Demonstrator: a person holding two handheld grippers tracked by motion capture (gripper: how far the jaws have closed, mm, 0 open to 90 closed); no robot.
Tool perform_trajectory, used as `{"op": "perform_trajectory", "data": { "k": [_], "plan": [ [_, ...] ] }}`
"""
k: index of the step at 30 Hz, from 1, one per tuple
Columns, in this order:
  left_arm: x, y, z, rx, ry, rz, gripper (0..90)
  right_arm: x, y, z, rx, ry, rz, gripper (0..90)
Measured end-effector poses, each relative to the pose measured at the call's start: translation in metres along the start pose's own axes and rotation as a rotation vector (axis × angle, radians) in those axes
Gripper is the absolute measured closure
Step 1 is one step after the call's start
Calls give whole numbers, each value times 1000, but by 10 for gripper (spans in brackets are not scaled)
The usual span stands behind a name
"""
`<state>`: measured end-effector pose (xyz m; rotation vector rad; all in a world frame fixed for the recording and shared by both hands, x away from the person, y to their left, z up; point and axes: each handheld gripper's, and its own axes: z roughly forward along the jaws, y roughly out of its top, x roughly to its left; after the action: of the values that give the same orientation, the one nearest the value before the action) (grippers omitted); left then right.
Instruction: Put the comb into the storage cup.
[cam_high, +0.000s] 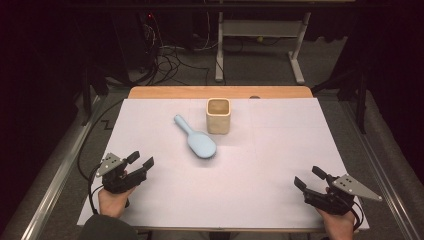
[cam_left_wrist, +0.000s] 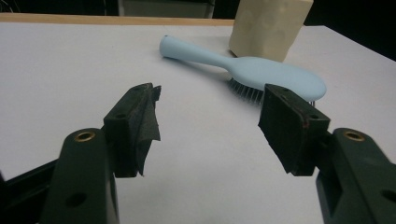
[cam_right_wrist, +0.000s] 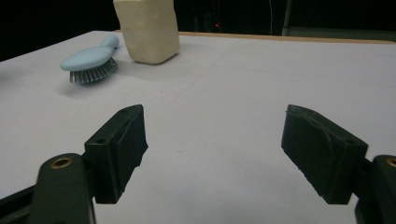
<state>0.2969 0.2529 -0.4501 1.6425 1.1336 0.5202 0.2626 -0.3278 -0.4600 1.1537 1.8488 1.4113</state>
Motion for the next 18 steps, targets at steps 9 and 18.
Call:
{"op": "perform_trajectory", "data": {
  "k": [9, 18],
  "plan": [
    [-3, 6, 9, 8, -10, 14, 373, 0, 0, 0, -2, 1, -2, 231],
    [-2, 7, 18, 41, 4, 11, 386, 0, -1, 0, 3, -2, -6, 235]
  ]
}}
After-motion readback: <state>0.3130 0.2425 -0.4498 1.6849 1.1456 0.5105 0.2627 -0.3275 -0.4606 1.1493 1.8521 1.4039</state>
